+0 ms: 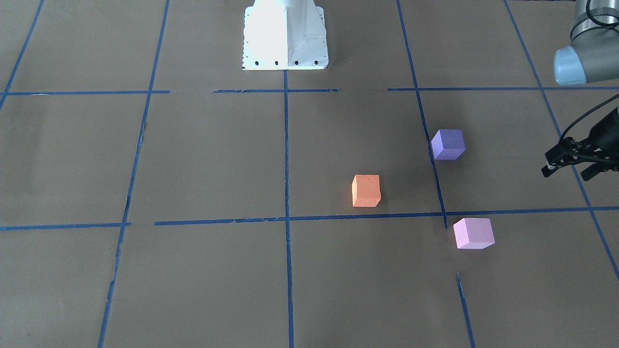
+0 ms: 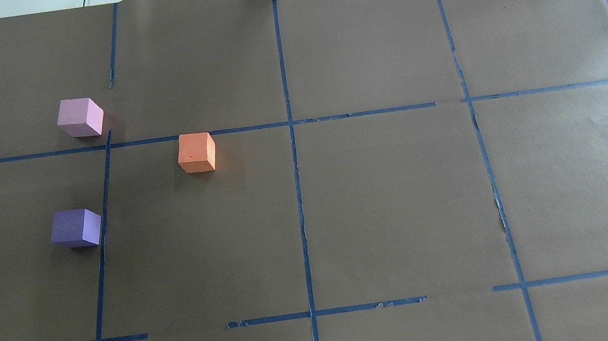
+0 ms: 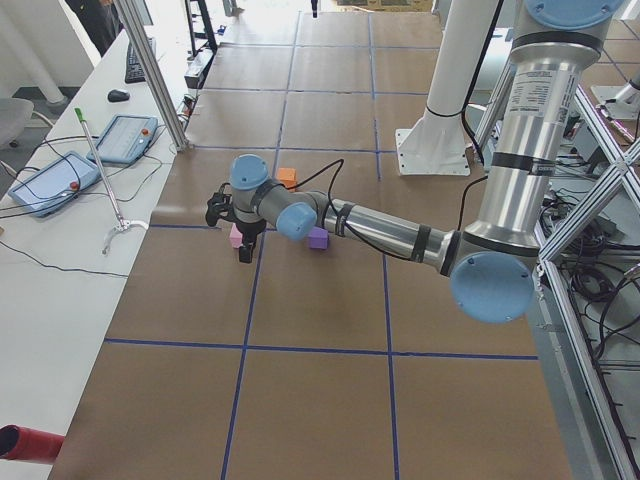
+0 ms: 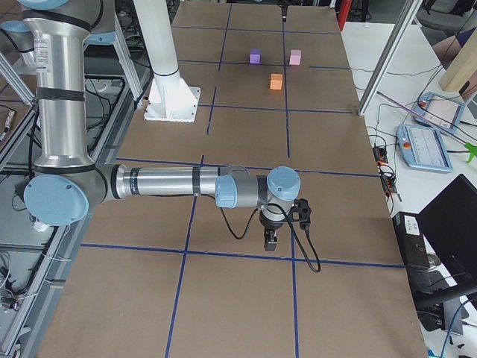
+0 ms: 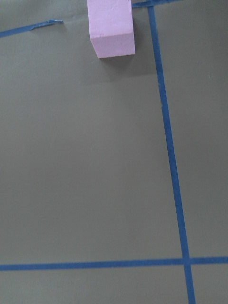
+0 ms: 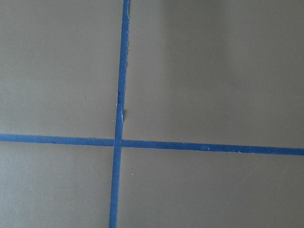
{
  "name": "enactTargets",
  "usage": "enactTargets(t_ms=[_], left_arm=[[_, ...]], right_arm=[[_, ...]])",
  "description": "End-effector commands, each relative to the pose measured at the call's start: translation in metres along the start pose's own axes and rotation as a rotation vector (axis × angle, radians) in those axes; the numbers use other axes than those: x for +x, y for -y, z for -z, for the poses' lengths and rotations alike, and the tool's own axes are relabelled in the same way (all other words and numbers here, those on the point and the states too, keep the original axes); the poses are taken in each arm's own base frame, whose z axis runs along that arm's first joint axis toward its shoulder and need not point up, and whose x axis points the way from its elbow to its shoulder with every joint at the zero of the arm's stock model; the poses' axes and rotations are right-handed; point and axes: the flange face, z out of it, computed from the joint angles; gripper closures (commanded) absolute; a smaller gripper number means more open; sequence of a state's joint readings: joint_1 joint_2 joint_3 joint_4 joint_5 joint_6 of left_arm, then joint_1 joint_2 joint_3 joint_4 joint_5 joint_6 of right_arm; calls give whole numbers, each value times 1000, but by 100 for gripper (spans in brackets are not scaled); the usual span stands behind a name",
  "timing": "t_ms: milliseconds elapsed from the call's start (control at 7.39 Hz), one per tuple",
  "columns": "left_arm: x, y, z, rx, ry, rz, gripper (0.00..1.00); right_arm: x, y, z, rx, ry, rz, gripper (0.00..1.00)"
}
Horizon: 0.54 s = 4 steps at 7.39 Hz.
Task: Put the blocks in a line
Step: 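Move the left gripper over the orange cube and lower it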
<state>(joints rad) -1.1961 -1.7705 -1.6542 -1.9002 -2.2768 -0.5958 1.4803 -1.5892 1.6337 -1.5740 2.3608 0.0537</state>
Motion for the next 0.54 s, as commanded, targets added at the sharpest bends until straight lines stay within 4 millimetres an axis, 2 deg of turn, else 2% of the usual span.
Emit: enactTargets(t_ms=[0,271,406], left_arm=[[112,7,-24,-18,-61,-1,0],[229,-11,-68,30,-28,66,0],[284,-27,-80,32,-43,71,0]], right_arm=[[0,0,0,0,0,0,0],[0,0,0,0,0,0,0],[0,0,0,-1,0,-2,0]])
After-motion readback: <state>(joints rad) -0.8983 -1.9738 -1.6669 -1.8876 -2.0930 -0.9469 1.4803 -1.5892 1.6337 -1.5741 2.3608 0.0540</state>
